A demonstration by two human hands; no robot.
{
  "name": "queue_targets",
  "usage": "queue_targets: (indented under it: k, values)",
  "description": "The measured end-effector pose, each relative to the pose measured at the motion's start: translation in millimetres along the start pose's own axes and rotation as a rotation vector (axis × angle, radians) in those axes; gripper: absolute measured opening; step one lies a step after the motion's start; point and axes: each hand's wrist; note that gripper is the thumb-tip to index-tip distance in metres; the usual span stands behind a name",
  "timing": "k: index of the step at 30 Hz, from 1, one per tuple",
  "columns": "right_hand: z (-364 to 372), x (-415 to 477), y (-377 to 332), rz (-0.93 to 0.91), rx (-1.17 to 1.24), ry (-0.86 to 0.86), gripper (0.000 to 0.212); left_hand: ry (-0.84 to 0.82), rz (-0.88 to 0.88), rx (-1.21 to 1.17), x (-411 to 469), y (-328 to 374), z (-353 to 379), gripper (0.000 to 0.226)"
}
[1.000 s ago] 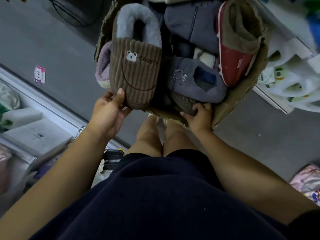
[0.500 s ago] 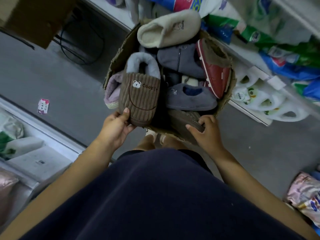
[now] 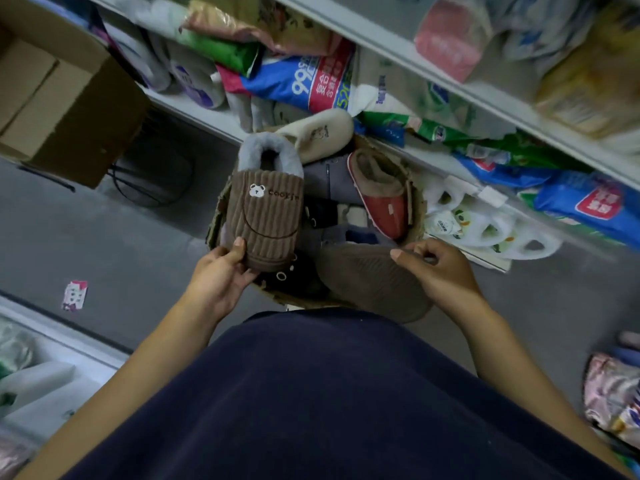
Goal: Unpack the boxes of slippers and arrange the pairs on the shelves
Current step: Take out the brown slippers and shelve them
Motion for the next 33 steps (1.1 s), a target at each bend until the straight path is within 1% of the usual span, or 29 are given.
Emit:
queue_targets:
  k: [3,5,6,9,10,11,14,16,18,21,24,28,30,33]
  values:
    - [0,4,-18,-0.075,0.048,0.066,0.033,-0.024,0.016,-0.007,0,5,2,0.029]
    - [6,14,-22,-0.11,-0.008,0.107,0.039,-0.029,0.023,-0.02,1,6,3,0.024]
    - [10,20,-21,-0.144,-0.076,0.137,0.041,-0.029,0.026,-0.026,1,7,3,0.023]
    - [30,39,-6,-0.344,-0.335,0.207,0.043,-0.022,0.032,-0.038,-1,7,-2,0.028]
    - [38,44,3,-0.378,-0.428,0.192,0.042,-0.012,0.032,-0.04,-3,6,-3,0.028]
    - [47,49,13,-0.371,-0.506,0.137,0.038,0.0,0.031,-0.042,-5,5,-5,0.026]
    - [72,57,46,-0.228,-0.625,-0.125,0.019,0.034,0.011,-0.02,-10,-3,-11,0.019]
    - [80,59,59,-0.156,-0.576,-0.205,0.023,0.056,-0.015,-0.004,-12,-10,-15,0.019]
    - [79,62,62,-0.072,-0.447,-0.17,0.028,0.068,-0.047,-0.003,-13,-17,-18,0.019]
    - [66,72,63,0.137,-0.281,-0.099,0.033,0.092,-0.086,-0.006,-14,-26,-19,0.025]
    - [55,84,75,0.276,-0.228,-0.123,0.045,0.106,-0.117,0.003,-11,-34,-19,0.032]
    - [62,91,95,0.437,-0.239,-0.268,0.071,0.127,-0.17,0.003,-3,-47,-25,0.038]
    - [74,95,108,0.507,-0.116,-0.286,0.077,0.146,-0.191,0.006,3,-55,-31,0.037]
    - [92,106,135,0.602,0.081,-0.276,0.096,0.171,-0.195,0.041,12,-65,-38,0.037]
Point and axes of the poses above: each hand's wrist, its own x-axis towards the middle knuckle, its own z-axis out of the palm, y = z × x, and after that the axes turned 7 degrees about -y, right-handed
